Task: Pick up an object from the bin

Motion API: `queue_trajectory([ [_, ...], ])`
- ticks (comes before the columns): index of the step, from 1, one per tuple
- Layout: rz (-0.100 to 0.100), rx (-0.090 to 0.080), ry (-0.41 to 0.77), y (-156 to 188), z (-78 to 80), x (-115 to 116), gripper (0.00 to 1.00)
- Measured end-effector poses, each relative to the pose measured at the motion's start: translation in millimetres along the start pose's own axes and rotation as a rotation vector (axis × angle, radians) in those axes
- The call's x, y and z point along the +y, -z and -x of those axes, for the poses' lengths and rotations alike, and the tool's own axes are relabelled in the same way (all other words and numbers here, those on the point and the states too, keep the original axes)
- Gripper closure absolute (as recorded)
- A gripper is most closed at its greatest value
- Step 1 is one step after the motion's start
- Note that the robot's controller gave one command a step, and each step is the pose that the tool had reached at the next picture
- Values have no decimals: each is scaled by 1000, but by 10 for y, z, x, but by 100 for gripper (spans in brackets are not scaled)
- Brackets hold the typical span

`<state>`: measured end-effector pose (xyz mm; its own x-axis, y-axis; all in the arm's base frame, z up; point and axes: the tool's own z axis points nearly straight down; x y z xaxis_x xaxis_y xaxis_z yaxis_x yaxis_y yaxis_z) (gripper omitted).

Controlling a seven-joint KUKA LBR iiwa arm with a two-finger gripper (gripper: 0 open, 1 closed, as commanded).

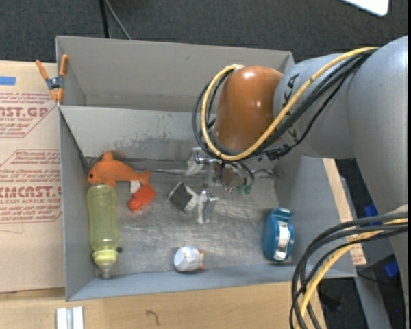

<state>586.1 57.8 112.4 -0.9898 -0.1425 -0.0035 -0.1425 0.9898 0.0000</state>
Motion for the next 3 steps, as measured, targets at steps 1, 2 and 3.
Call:
queue_trajectory([
  [1,2,-1,-54,-323,-24,-6,0],
  [2,0,-4,-56,-236,-15,-17,100],
  [3,1,-4,-56,-236,-16,-17,100],
])
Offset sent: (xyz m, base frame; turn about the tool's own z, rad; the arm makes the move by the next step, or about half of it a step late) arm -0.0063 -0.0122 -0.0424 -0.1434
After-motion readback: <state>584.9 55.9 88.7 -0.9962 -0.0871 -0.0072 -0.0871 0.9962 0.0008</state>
